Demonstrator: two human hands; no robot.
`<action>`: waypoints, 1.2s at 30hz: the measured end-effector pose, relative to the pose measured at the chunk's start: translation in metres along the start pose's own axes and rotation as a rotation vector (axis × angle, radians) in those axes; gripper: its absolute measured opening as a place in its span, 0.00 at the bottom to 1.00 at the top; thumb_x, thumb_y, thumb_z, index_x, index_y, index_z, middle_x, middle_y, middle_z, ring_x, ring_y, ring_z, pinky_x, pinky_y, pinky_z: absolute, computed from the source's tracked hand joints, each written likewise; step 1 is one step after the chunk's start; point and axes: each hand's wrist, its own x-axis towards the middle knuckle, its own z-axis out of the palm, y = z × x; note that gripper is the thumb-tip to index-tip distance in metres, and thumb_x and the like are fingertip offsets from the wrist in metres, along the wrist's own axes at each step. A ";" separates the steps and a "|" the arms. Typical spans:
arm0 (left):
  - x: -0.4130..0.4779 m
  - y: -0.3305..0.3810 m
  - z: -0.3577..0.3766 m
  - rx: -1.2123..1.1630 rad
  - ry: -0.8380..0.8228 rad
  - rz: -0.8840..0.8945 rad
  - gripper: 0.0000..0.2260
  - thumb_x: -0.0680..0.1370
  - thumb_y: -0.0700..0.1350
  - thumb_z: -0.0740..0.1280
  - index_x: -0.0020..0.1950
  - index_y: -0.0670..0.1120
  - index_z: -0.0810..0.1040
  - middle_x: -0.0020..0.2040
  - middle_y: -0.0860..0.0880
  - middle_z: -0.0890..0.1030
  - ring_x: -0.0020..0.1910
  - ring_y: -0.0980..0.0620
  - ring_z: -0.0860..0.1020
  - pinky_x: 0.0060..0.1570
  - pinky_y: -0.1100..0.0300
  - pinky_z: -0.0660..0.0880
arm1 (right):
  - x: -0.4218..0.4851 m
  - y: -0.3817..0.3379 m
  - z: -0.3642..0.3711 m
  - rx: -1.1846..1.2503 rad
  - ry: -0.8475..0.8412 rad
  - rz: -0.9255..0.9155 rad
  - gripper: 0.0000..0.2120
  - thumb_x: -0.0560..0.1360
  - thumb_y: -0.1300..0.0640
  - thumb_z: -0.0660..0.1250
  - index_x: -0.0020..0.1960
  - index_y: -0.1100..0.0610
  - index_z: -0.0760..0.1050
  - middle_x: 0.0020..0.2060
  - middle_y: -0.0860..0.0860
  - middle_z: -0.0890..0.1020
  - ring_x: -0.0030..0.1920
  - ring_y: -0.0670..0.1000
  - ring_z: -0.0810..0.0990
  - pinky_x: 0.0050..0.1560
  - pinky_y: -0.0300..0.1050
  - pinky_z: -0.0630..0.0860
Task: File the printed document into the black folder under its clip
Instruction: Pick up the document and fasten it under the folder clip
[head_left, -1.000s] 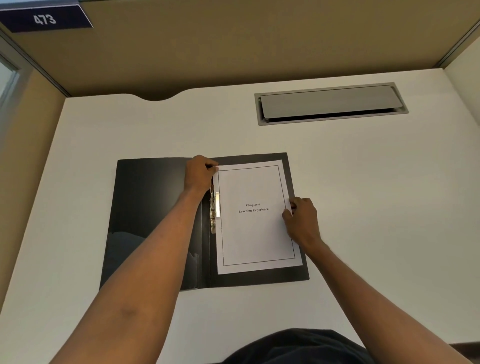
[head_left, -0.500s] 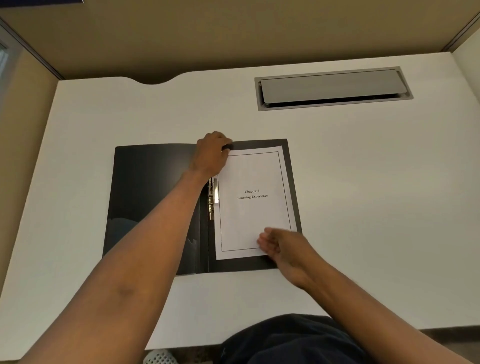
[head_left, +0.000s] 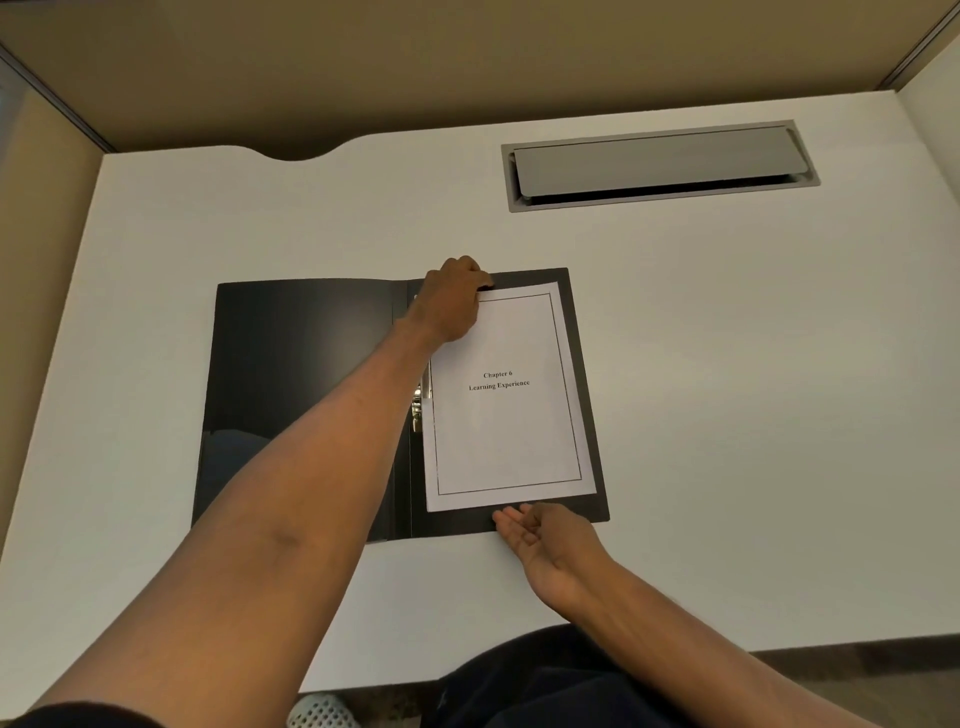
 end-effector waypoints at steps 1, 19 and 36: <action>0.000 0.001 0.000 -0.009 0.004 -0.001 0.19 0.82 0.35 0.58 0.71 0.44 0.78 0.67 0.43 0.76 0.65 0.42 0.73 0.64 0.47 0.69 | 0.001 0.001 0.000 0.005 -0.007 -0.002 0.19 0.83 0.70 0.55 0.73 0.69 0.66 0.63 0.66 0.77 0.64 0.63 0.79 0.71 0.57 0.73; -0.010 -0.019 -0.002 -0.082 0.172 -0.104 0.15 0.82 0.39 0.61 0.66 0.44 0.80 0.63 0.43 0.78 0.63 0.42 0.75 0.61 0.48 0.68 | -0.026 -0.024 -0.006 -0.637 -0.001 -0.433 0.06 0.80 0.59 0.65 0.52 0.57 0.80 0.49 0.57 0.86 0.47 0.53 0.85 0.48 0.45 0.84; -0.039 -0.057 -0.017 -0.469 0.150 -0.379 0.15 0.82 0.37 0.67 0.68 0.40 0.80 0.62 0.39 0.83 0.59 0.39 0.82 0.60 0.52 0.78 | 0.048 -0.111 0.034 -1.314 0.336 -1.037 0.26 0.78 0.57 0.69 0.73 0.61 0.65 0.67 0.58 0.72 0.68 0.59 0.72 0.64 0.52 0.74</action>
